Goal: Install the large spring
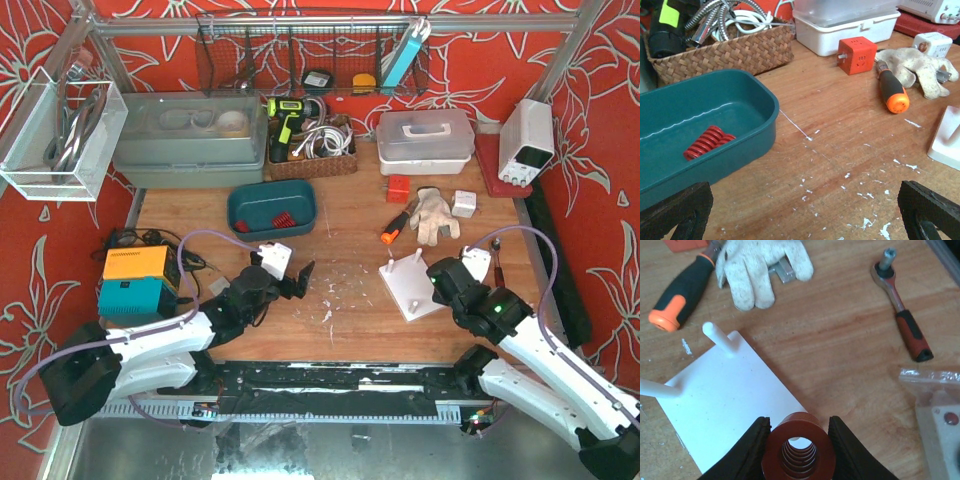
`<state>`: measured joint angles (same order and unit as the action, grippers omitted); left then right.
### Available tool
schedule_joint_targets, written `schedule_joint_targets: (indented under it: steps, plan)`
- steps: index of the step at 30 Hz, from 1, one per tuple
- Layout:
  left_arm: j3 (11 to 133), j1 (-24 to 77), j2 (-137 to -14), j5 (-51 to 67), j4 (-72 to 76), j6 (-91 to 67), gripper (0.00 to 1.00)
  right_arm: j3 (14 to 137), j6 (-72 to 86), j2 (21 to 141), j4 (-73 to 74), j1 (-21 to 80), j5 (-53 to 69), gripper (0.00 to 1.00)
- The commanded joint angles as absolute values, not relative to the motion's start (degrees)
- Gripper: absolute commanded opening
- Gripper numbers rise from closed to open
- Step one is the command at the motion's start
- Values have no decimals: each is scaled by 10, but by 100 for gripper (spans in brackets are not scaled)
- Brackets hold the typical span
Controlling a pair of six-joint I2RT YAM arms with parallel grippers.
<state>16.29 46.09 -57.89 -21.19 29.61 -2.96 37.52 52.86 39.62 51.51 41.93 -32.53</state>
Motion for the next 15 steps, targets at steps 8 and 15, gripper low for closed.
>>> schedule_joint_targets:
  steps: [8, 15]
  plan:
    - [162, 462, -571, -182, 302, -29, 100, 335, 528, 389, 451, 385, -292, 0]
    - [159, 462, -554, -181, 306, -26, 100, 323, 522, 401, 436, 370, -278, 0]
